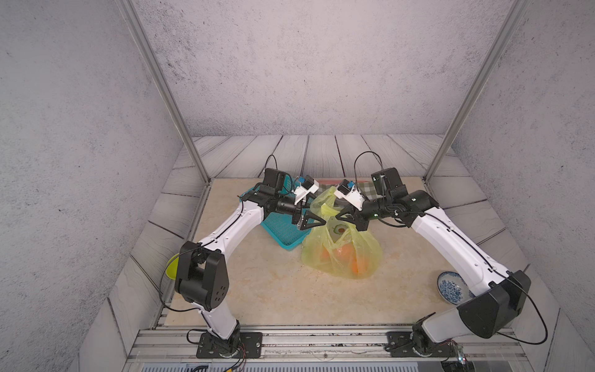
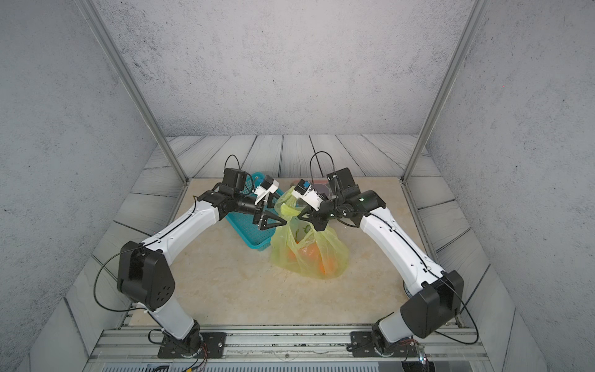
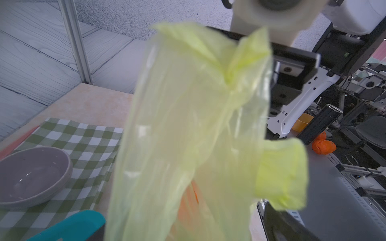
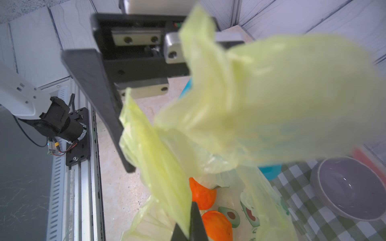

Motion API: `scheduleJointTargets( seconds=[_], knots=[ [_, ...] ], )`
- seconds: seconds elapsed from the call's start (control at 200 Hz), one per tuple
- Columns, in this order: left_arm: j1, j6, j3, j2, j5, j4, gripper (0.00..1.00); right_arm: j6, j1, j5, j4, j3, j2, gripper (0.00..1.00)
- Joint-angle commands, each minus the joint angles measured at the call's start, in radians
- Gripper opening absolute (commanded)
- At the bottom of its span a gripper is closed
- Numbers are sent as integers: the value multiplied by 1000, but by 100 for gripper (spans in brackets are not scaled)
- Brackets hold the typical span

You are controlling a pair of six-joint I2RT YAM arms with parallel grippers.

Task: Place the oranges into plastic bags & tie knots
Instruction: Tie the plastic bag at the center of the board.

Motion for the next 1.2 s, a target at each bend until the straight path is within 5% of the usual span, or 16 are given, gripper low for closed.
scheduleJointTargets(
  seconds=[0.0, 0.145, 0.555, 0.921, 1.196],
  knots=[
    [17, 28, 14, -52, -38, -27, 99, 4, -11, -43, -10, -16, -55, 3],
    [11, 89, -40, -84, -69, -5, 100, 6, -15, -58, -9, -25, -53, 4],
    [13, 8, -279, -133, -88, 326, 97, -1, -20, -76, -15, -27, -44, 4],
    [10, -346, -368, -89, 12, 779, 33, -86, -18, -53, -100, 17, -31, 4],
    [-17, -370, -341, -53, 31, 776, 25, -93, 26, 55, -111, 25, -7, 4]
  ],
)
